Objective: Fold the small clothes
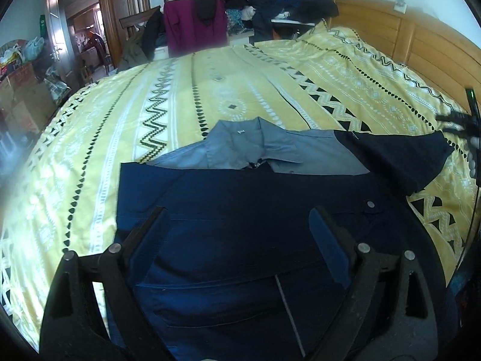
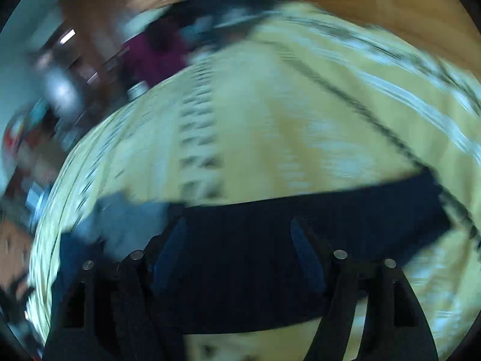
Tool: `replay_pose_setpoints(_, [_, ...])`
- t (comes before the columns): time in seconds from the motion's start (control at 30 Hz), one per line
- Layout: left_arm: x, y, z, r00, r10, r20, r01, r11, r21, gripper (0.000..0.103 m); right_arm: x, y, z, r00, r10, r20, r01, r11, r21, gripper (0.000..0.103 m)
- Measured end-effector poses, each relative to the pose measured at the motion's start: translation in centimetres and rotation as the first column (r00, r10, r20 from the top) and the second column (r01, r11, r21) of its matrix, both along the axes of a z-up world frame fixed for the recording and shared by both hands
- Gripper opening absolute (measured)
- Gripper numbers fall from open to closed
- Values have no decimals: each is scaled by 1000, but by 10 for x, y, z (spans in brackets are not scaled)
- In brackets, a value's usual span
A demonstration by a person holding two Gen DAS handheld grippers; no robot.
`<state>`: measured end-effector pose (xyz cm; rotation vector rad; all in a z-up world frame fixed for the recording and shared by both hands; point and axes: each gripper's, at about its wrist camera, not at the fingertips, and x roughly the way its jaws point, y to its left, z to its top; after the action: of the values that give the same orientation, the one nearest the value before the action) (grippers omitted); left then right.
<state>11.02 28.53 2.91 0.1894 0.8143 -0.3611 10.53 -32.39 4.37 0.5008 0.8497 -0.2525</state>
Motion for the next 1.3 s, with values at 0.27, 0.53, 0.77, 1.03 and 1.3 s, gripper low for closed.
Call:
replay_pose_setpoints(0.27, [7, -36, -10, 998, -55, -38, 55, 998, -15, 93, -84, -153, -83, 923, -374, -89, 384, 897, 218, 75])
replay_pose_setpoints(0.53, [6, -14, -4, 1000, -9, -8, 9, 1000, -19, 93, -88, -138, -73, 921, -389, -27, 387, 904, 183, 70])
replay_pose_setpoints(0.77, [7, 5, -10, 1000, 11, -23, -12, 1000, -20, 93, -108, -135, -80, 913, -408, 11, 394, 890, 231, 75])
replay_pose_setpoints(1.03, [12, 28, -7, 999, 46, -10, -47, 997, -63, 93, -73, -135, -89, 926, -377, -12, 375, 919, 118, 38])
replay_pose_setpoints(1.3, [17, 64, -6, 995, 103, 1, -102, 988, -116, 93, -15, -8, 23, 939, 4, 345, -46, 992, 115, 8])
